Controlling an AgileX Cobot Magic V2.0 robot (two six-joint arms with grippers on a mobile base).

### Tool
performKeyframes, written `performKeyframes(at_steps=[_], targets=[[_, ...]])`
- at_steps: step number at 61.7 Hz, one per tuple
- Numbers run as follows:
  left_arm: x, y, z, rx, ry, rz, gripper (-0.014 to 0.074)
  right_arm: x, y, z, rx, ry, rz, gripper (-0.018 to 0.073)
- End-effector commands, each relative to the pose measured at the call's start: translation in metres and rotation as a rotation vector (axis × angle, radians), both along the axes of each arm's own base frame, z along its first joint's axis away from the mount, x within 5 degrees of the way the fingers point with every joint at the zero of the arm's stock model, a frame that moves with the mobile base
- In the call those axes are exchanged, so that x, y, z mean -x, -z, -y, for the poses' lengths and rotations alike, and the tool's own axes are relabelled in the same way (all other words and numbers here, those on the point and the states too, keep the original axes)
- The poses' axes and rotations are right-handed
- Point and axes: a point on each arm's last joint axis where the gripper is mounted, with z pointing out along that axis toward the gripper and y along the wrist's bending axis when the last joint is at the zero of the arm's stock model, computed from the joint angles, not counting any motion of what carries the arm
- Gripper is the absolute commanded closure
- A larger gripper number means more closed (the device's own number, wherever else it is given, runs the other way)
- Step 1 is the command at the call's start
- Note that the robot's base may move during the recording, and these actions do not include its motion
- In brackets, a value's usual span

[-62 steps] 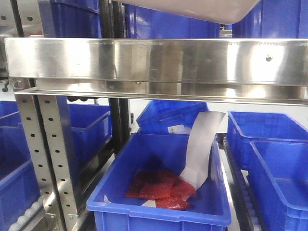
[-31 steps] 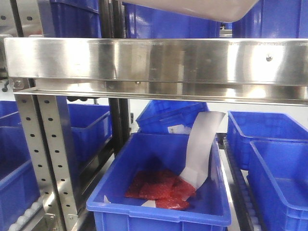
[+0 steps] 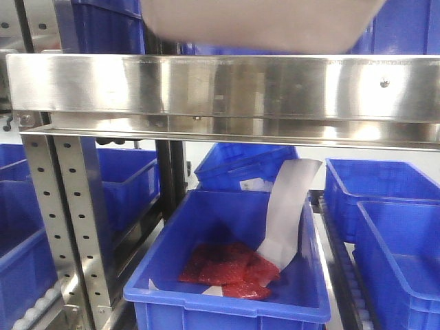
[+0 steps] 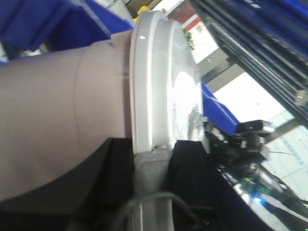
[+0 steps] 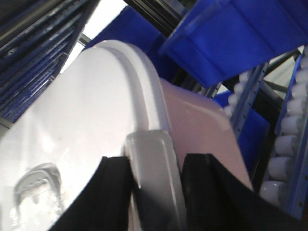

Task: Grab white bin and place on right shelf
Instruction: 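Lower the bin onto the upper roller shelf and open both grippers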

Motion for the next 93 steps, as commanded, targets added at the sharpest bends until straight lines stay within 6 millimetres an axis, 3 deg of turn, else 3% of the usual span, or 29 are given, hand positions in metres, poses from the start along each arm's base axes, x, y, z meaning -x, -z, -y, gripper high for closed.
performKeyframes(at_steps=[1, 5, 8, 15, 22, 53, 65, 70, 74, 87, 93], targets=[[0.012, -0.021, 0.011, -0.009, 0.033, 0.115, 0.0589, 0.027, -0.046, -0.031, -0.138, -0.264, 0.167, 0.0441], [0.009, -0.020, 0.011, -0.026, 0.014, 0.139, 0.0476, 0.026, -0.045, -0.031, -0.137, -0.266, 0.164, 0.0323], [0.007, -0.019, 0.009, -0.031, -0.013, 0.141, 0.0365, 0.026, -0.045, -0.031, -0.137, -0.260, 0.163, 0.0158], [0.001, -0.019, 0.005, -0.035, -0.092, 0.140, 0.0178, 0.024, -0.044, -0.029, -0.127, -0.231, 0.160, -0.0094], [-0.004, -0.019, 0.001, -0.046, -0.159, 0.151, 0.0113, 0.022, -0.043, -0.027, -0.061, -0.202, 0.187, -0.0074], [-0.017, -0.016, -0.012, -0.267, -0.341, 0.317, 0.0112, 0.009, -0.065, -0.007, 0.507, 0.032, 0.236, -0.0074], [-0.004, -0.027, -0.013, -0.371, -0.313, 0.397, 0.0120, 0.019, -0.076, -0.010, 0.561, -0.006, 0.267, -0.0072], [0.012, -0.044, -0.013, -0.369, -0.291, 0.443, 0.0153, 0.029, -0.084, -0.014, 0.565, -0.035, 0.289, -0.0042], [0.028, -0.059, -0.014, -0.363, -0.271, 0.486, 0.0199, 0.041, -0.094, -0.019, 0.563, -0.058, 0.313, 0.0039], [0.078, -0.095, -0.011, -0.334, -0.151, 0.593, 0.0466, 0.085, -0.125, -0.031, 0.562, -0.112, 0.385, 0.0493], [0.099, -0.103, -0.008, -0.336, -0.058, 0.628, 0.0634, 0.105, -0.136, -0.035, 0.544, -0.101, 0.392, 0.0492]])
